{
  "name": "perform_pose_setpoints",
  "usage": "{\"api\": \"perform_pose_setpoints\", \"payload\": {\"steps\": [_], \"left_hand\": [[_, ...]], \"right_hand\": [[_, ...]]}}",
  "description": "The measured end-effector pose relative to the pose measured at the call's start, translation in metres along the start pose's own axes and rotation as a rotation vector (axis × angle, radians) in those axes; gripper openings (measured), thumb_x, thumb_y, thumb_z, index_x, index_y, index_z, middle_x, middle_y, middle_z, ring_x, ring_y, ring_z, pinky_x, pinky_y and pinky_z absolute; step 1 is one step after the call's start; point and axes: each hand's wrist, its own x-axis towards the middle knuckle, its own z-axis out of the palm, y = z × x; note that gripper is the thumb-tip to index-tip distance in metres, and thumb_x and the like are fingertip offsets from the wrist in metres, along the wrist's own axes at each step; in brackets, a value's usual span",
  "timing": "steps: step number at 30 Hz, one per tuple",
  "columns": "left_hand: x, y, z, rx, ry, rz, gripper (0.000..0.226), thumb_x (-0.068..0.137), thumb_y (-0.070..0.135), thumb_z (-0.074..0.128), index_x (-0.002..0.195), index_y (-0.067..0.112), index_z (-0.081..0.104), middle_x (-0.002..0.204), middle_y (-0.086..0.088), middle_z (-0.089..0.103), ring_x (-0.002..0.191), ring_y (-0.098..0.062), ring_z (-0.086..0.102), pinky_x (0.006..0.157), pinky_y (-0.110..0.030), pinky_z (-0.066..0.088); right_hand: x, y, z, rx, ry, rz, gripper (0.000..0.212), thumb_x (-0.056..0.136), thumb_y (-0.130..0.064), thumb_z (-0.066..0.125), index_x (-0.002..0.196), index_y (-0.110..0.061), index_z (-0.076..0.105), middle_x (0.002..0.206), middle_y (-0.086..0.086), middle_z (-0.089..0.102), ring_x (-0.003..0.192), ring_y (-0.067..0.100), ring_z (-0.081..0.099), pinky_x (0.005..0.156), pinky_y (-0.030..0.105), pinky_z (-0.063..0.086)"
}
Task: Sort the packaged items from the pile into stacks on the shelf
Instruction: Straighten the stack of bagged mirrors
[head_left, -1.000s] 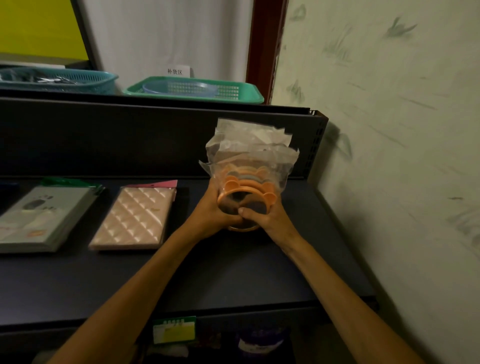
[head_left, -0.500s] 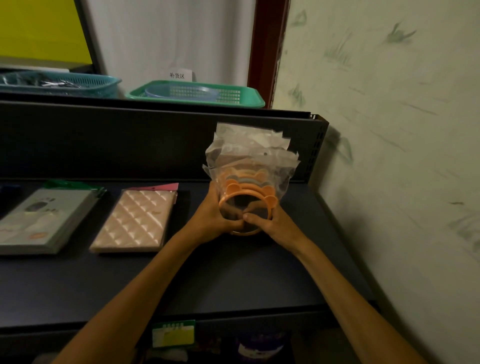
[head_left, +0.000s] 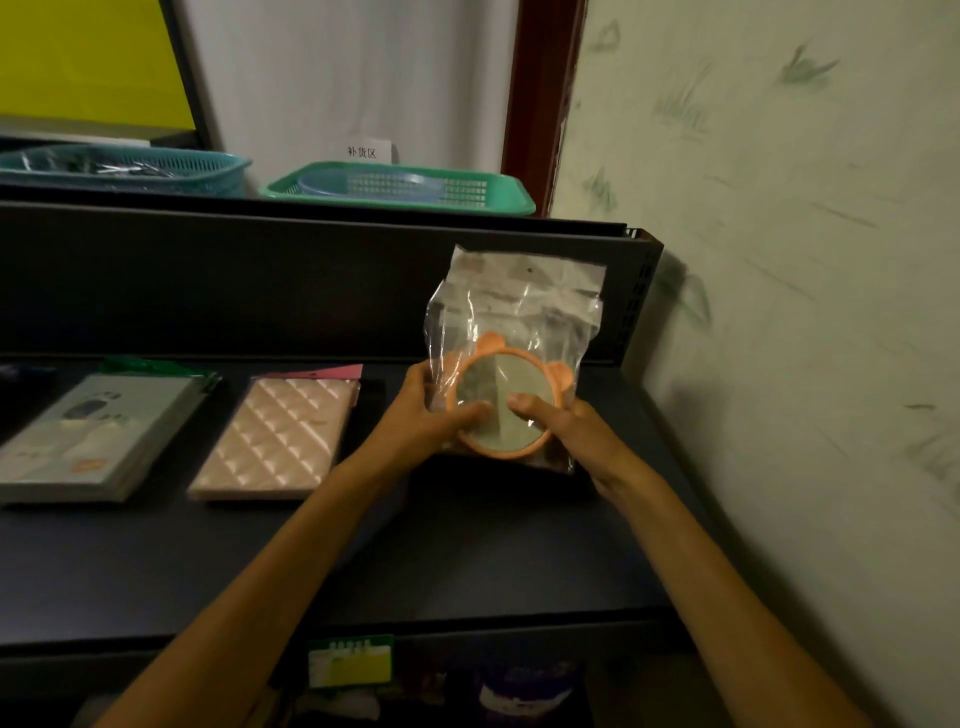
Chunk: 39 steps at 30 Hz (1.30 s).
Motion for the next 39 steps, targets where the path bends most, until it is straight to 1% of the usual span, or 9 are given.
{"api": "perform_pose_setpoints", "payload": {"steps": [4,8,12,15,20,23,28,35,39], "left_hand": [[0.005,0.001,0.004,0.111,0.025,-0.093,0.071,0.079,0.034,0.072,0.137,0.023,0.033,0.119,0.0,0.051,0.09,-0.012,0.062,0.058,-0.021,0.053],[0.012,0.006,0.002,0.239,0.046,-0.152,0.071,0.078,0.046,0.068,0.136,0.018,0.037,0.121,-0.004,0.049,0.093,-0.015,0.054,0.064,-0.025,0.045],[0.015,0.008,-0.001,0.22,0.076,-0.17,0.088,0.076,0.048,0.069,0.145,0.018,0.024,0.141,-0.012,0.042,0.109,-0.025,0.053,0.078,-0.036,0.051],[0.014,0.005,0.002,0.244,0.129,-0.057,0.095,0.076,0.047,0.071,0.148,0.033,0.01,0.147,-0.012,0.036,0.123,-0.033,0.049,0.091,-0.043,0.047],[0.002,0.003,0.004,0.25,0.034,0.132,0.077,0.074,0.05,0.072,0.138,0.037,0.03,0.132,0.005,0.046,0.116,-0.019,0.053,0.085,-0.034,0.052],[-0.005,-0.003,0.002,0.211,0.049,0.207,0.076,0.064,0.05,0.081,0.128,0.046,0.041,0.128,0.017,0.049,0.116,-0.008,0.052,0.09,-0.037,0.053],[-0.006,-0.001,0.003,0.252,0.002,0.255,0.096,0.057,0.046,0.083,0.139,0.038,0.034,0.121,0.026,0.046,0.109,0.006,0.048,0.094,-0.026,0.046],[-0.005,-0.003,-0.002,0.305,-0.017,0.295,0.095,0.057,0.043,0.082,0.136,0.044,0.029,0.12,0.034,0.043,0.11,0.016,0.044,0.091,-0.015,0.04],[-0.005,-0.005,-0.005,0.323,-0.004,0.302,0.091,0.057,0.047,0.079,0.135,0.045,0.031,0.115,0.036,0.044,0.105,0.021,0.045,0.087,-0.011,0.04]], "right_hand": [[0.002,-0.011,-0.003,-0.075,-0.047,0.121,0.04,0.084,-0.048,0.06,0.108,-0.017,0.065,0.089,-0.006,0.068,0.08,0.003,0.064,0.054,0.008,0.045],[0.003,-0.007,-0.001,-0.034,0.168,0.104,0.073,0.076,-0.055,0.067,0.133,-0.016,0.045,0.121,0.0,0.058,0.102,0.015,0.06,0.071,0.023,0.049],[-0.014,0.004,0.002,-0.033,0.211,-0.247,0.081,0.074,-0.049,0.069,0.14,-0.04,0.023,0.138,-0.014,0.036,0.114,-0.003,0.044,0.073,0.012,0.049],[-0.014,0.01,0.004,-0.267,0.125,-0.396,0.087,0.071,-0.044,0.077,0.141,-0.036,0.026,0.145,-0.014,0.031,0.127,-0.001,0.038,0.094,0.017,0.047],[-0.004,0.019,-0.001,-0.341,0.135,-0.387,0.077,0.077,-0.031,0.075,0.143,-0.025,0.035,0.148,-0.004,0.031,0.13,0.006,0.034,0.103,0.027,0.043],[-0.002,0.021,-0.003,-0.3,0.136,-0.355,0.077,0.075,-0.036,0.076,0.141,-0.027,0.036,0.143,-0.009,0.04,0.127,0.001,0.041,0.099,0.019,0.043],[-0.004,0.014,0.002,-0.174,0.128,-0.29,0.091,0.074,-0.033,0.075,0.142,-0.041,0.015,0.118,-0.038,0.035,0.101,-0.023,0.044,0.079,-0.001,0.041],[-0.001,0.012,0.001,-0.171,0.066,-0.279,0.088,0.07,-0.03,0.079,0.127,-0.057,0.019,0.121,-0.036,0.039,0.104,-0.024,0.046,0.08,0.003,0.043],[0.0,0.018,-0.004,-0.191,0.085,-0.295,0.1,0.065,-0.035,0.082,0.146,-0.031,0.023,0.134,-0.02,0.041,0.119,-0.007,0.045,0.096,0.015,0.046]]}}
